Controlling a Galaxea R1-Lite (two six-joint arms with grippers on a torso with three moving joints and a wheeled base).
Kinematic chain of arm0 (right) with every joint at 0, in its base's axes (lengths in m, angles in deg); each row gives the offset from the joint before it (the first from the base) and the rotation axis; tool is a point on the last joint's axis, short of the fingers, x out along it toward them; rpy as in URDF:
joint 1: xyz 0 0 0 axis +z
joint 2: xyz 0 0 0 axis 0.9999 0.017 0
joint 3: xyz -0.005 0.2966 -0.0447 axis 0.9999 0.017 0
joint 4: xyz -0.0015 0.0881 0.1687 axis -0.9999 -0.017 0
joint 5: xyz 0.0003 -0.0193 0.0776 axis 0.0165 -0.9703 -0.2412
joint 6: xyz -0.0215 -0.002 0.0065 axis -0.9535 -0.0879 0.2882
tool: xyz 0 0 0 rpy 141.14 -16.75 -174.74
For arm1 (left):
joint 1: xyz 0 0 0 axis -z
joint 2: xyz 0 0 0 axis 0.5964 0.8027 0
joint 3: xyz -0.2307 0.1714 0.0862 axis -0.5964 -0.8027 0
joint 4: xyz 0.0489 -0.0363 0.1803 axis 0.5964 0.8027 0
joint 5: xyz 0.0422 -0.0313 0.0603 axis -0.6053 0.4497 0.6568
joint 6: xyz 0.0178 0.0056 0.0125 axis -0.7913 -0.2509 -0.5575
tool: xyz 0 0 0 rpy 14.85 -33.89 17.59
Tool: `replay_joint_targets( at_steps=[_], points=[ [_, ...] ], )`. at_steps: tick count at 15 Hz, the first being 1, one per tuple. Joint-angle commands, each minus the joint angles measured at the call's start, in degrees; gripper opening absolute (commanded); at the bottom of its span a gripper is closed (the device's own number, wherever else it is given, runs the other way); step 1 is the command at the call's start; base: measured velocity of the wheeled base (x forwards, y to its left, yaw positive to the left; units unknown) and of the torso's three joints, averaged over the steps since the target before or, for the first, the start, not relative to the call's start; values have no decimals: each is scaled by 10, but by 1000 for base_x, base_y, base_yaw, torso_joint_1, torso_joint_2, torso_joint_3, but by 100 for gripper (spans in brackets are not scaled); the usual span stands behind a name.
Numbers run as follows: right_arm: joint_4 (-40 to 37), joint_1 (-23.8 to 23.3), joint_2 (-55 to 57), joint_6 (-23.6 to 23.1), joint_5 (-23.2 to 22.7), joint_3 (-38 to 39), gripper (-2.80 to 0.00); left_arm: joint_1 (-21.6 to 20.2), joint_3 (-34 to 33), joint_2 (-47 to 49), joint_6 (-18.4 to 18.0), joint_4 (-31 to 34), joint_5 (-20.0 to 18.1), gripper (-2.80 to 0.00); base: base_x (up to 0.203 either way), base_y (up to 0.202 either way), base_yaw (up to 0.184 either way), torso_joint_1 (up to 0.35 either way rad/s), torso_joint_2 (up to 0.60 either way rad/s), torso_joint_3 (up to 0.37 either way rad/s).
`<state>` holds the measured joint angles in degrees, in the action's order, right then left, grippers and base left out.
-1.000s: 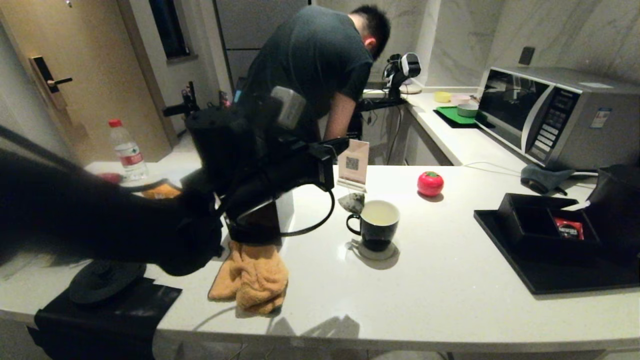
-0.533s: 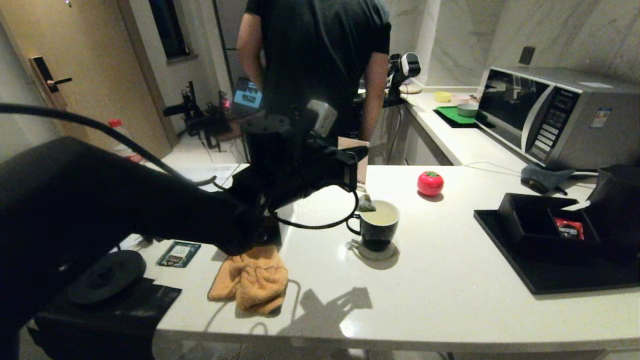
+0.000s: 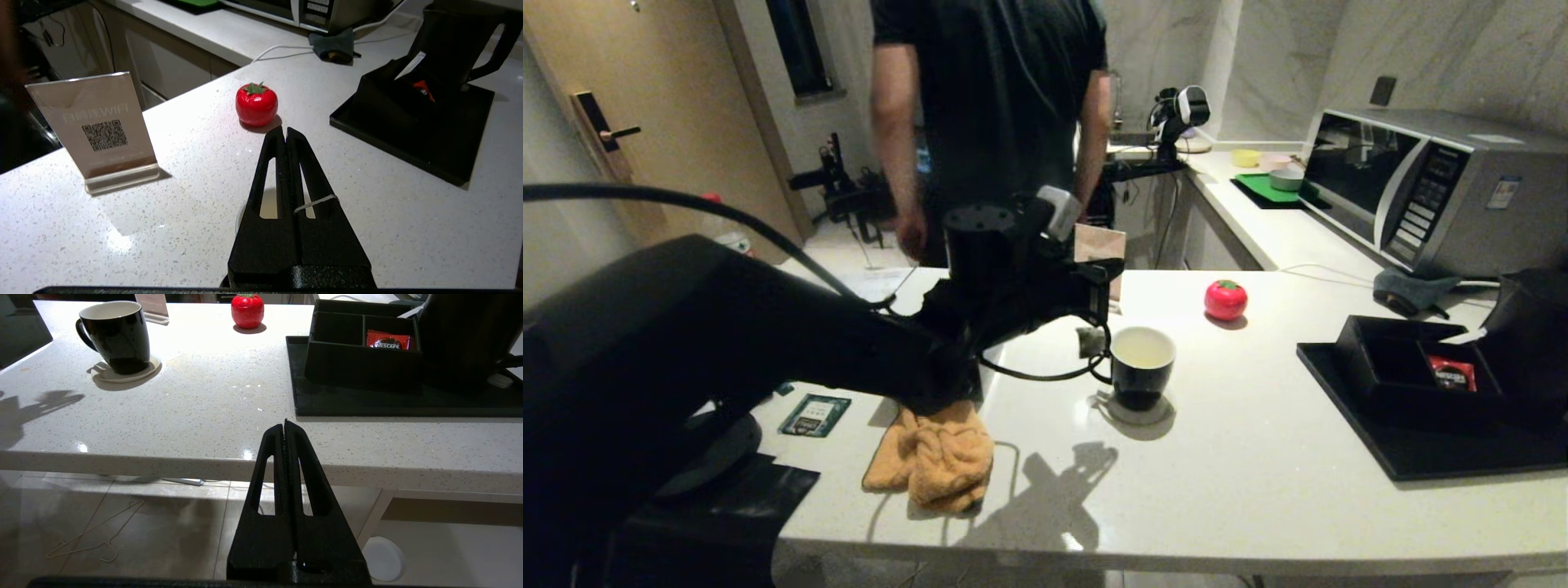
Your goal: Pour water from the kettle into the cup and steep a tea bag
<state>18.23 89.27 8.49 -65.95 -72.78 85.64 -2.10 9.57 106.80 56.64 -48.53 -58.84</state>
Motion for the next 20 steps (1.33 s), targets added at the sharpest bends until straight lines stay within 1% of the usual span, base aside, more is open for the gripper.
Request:
replay_joint_targets(
  at_steps=[1,3,5,9,12,14,20],
  points=[
    [0,0,1,0,0,0,-280,0,23,9,0,21,-1,-280,0,0,0,0,0,0],
    [0,0,1,0,0,0,-280,0,48,23,0,48,-1,-280,0,0,0,0,0,0],
    [0,0,1,0,0,0,-280,2,84,52,0,58,-1,-280,0,0,0,0,0,0],
    [-1,0,1,0,0,0,-280,4,190,122,0,72,-2,-280,0,0,0,0,0,0],
    [-1,0,1,0,0,0,-280,1,243,151,0,120,-4,-280,0,0,0,0,0,0],
    [-1,0,1,0,0,0,-280,3,255,167,0,123,-6,-280,0,0,0,0,0,0],
    [0,0,1,0,0,0,-280,20,253,189,-3,118,-7,-280,0,0,0,0,0,0]
  ],
)
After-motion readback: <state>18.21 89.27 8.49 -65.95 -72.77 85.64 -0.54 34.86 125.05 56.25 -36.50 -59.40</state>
